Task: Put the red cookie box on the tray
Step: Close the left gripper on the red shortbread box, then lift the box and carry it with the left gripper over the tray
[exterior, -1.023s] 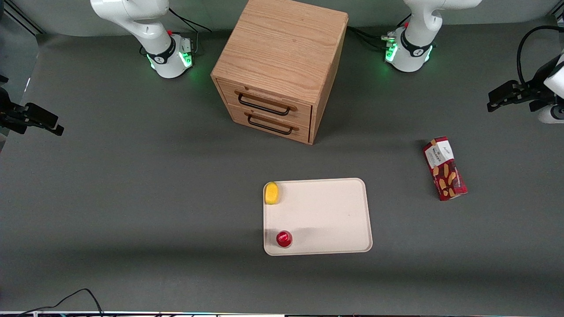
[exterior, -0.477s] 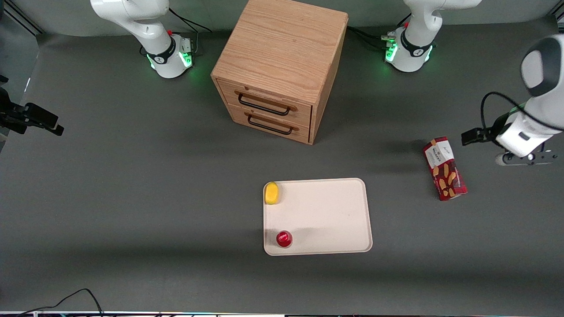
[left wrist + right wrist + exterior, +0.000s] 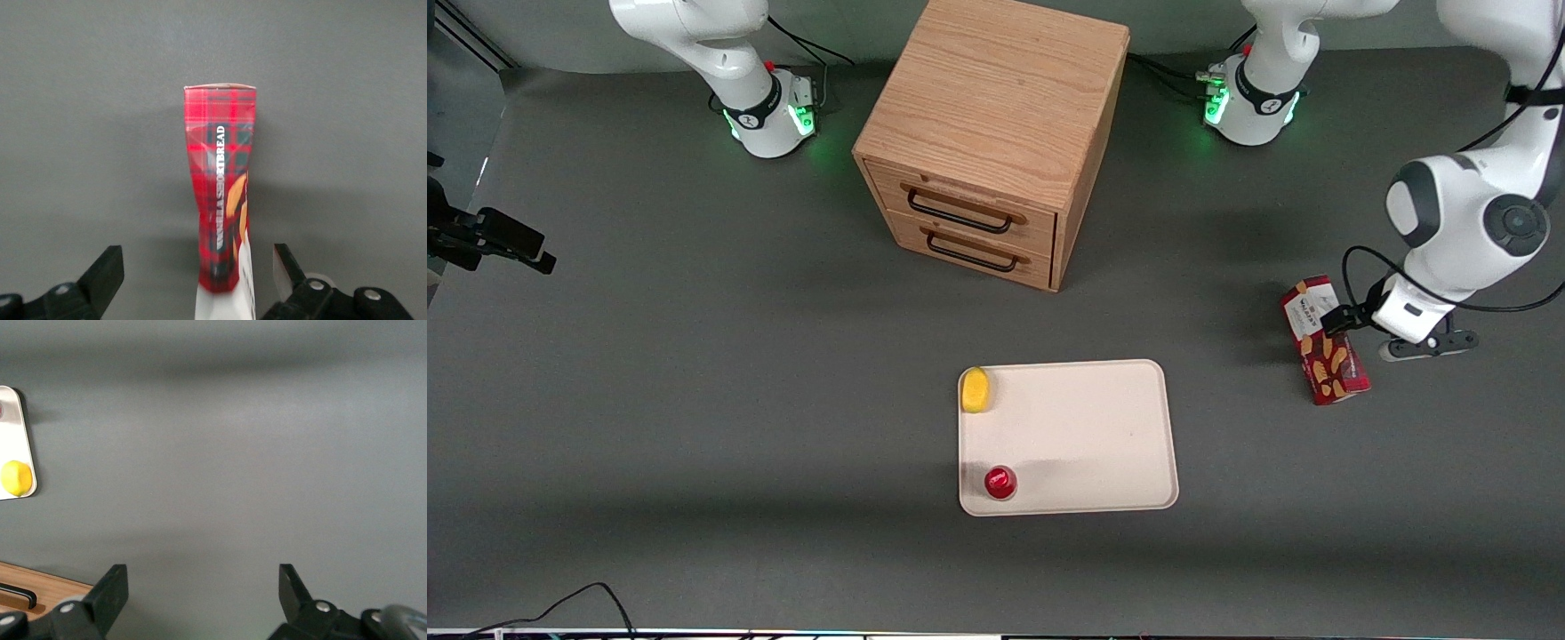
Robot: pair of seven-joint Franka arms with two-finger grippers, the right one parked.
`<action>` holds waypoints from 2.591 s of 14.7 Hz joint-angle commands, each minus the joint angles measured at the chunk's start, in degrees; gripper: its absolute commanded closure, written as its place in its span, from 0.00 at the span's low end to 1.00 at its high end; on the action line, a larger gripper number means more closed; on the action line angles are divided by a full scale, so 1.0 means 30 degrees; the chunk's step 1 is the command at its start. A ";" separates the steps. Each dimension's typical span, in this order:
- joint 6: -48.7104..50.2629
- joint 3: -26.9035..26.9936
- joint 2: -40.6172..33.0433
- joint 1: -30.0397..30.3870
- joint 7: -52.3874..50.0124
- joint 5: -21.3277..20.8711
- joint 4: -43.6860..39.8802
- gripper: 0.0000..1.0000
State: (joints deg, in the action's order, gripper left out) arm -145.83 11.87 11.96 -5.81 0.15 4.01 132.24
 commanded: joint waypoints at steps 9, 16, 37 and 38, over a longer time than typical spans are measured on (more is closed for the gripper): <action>-0.1108 -0.0030 0.1112 -0.0377 0.0185 0.1533 0.0071 1.00; 0.8975 -0.0089 -0.2517 -0.0582 -0.0135 0.1358 -0.3957 1.00; 0.5899 -0.8497 0.8636 -0.2076 -1.8300 -0.4083 -1.6160 1.00; 0.5664 -0.8497 0.9076 -0.2076 -1.8330 -0.4730 -1.6160 1.00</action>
State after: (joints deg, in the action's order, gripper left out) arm -128.31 -13.72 36.46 -11.66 -52.57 -6.41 86.34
